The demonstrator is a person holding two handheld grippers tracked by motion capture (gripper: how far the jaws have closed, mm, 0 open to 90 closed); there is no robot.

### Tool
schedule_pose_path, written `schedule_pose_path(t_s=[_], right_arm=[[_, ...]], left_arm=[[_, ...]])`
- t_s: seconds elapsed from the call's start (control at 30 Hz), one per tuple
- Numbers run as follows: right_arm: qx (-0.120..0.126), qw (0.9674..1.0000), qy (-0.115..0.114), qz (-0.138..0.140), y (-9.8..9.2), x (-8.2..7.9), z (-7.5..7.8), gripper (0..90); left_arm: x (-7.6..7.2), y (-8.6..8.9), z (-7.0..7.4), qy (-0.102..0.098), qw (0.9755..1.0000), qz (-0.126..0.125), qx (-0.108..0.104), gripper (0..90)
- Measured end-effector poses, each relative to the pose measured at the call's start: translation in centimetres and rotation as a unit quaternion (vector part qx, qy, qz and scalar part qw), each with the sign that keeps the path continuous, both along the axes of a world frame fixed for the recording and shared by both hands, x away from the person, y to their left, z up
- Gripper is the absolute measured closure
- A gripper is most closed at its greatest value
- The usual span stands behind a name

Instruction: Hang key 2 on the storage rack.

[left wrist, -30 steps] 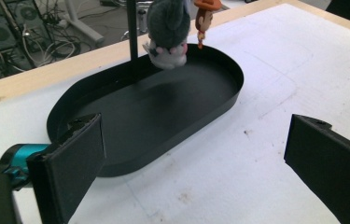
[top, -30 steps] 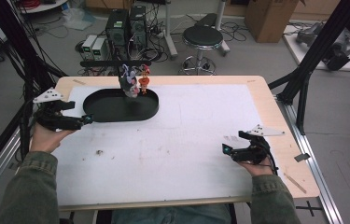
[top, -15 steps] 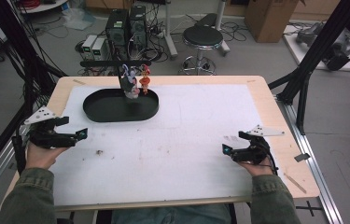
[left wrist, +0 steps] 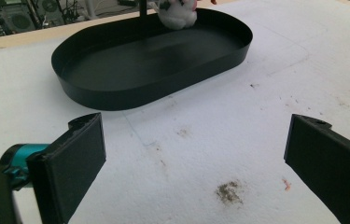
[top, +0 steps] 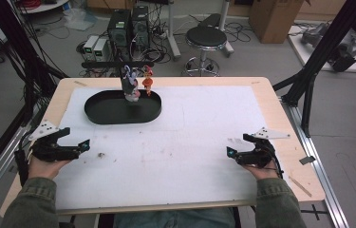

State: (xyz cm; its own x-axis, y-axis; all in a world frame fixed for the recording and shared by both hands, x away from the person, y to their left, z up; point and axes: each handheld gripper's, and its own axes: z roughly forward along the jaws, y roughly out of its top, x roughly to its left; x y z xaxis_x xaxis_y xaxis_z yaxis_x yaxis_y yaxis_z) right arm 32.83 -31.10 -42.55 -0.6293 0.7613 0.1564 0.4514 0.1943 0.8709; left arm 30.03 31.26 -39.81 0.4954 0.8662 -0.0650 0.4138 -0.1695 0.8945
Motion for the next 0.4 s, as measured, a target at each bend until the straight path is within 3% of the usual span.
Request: schedule_pose_path(t_s=[0.2,0.4], right_arm=[[0.001,1.0000,0.000,-0.002,-0.1,0.0,0.0,0.4],[-0.003,1.0000,0.002,-0.001,0.0,0.1,-0.1,0.4]], left_arm=[[-0.7,0.1,-1.3,0.006,0.9999,0.006,-0.008,5.9],[-1.1,-0.1,-2.0,0.014,0.9998,0.014,-0.003,5.8]])
